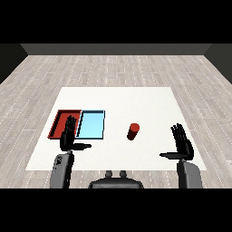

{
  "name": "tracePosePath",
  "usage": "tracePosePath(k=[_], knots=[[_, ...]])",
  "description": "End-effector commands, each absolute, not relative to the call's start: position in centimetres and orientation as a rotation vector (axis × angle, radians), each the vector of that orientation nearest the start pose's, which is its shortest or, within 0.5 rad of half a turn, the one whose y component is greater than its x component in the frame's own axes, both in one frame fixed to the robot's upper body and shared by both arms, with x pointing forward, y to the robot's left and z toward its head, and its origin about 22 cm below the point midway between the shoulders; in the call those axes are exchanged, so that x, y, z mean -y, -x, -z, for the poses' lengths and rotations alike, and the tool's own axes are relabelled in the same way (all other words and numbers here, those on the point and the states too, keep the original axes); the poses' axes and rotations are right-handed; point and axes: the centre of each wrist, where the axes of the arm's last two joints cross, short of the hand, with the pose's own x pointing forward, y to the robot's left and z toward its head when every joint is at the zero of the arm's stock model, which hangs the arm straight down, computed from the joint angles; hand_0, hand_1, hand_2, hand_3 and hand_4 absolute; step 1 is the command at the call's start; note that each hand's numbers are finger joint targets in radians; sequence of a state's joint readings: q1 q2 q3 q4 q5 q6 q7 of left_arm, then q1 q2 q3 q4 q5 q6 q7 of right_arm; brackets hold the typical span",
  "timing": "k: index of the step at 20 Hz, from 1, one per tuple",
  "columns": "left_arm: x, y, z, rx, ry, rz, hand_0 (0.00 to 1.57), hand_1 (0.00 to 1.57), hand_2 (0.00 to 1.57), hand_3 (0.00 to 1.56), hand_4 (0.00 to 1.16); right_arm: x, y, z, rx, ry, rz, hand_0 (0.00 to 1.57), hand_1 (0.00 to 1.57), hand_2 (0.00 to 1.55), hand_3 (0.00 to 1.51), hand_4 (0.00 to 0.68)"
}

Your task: Pick the red can and put it in the red box

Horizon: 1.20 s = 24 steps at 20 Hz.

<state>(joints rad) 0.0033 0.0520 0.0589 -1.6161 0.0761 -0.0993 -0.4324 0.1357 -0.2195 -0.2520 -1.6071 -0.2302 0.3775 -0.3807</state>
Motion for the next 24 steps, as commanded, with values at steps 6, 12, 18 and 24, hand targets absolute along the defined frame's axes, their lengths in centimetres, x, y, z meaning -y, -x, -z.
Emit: tracePosePath(k=[6,12,18,24], knots=[[-23.9,-23.8,0.1,2.070,0.067,0.003,0.00,0.00,0.00,0.00,0.00,33.8,-21.8,-0.4,1.898,-0.142,-0.015,0.00,0.00,0.00,0.00,0.000],[-25.2,-23.2,0.3,2.085,0.076,-0.042,0.00,0.00,0.00,0.00,0.00,31.0,-22.6,-1.1,1.869,-0.102,-0.081,0.00,0.00,0.00,0.00,0.000],[-25.4,-24.0,0.5,2.063,0.073,-0.037,0.00,0.00,0.00,0.00,0.00,30.3,-27.9,-2.8,1.848,-0.124,-0.047,0.00,0.00,0.00,0.00,0.000],[-24.7,-25.2,-1.8,2.069,0.062,-0.056,0.00,0.00,0.00,0.00,0.00,29.3,-26.5,1.6,1.788,-0.222,0.018,0.00,0.00,0.00,0.00,0.000]])
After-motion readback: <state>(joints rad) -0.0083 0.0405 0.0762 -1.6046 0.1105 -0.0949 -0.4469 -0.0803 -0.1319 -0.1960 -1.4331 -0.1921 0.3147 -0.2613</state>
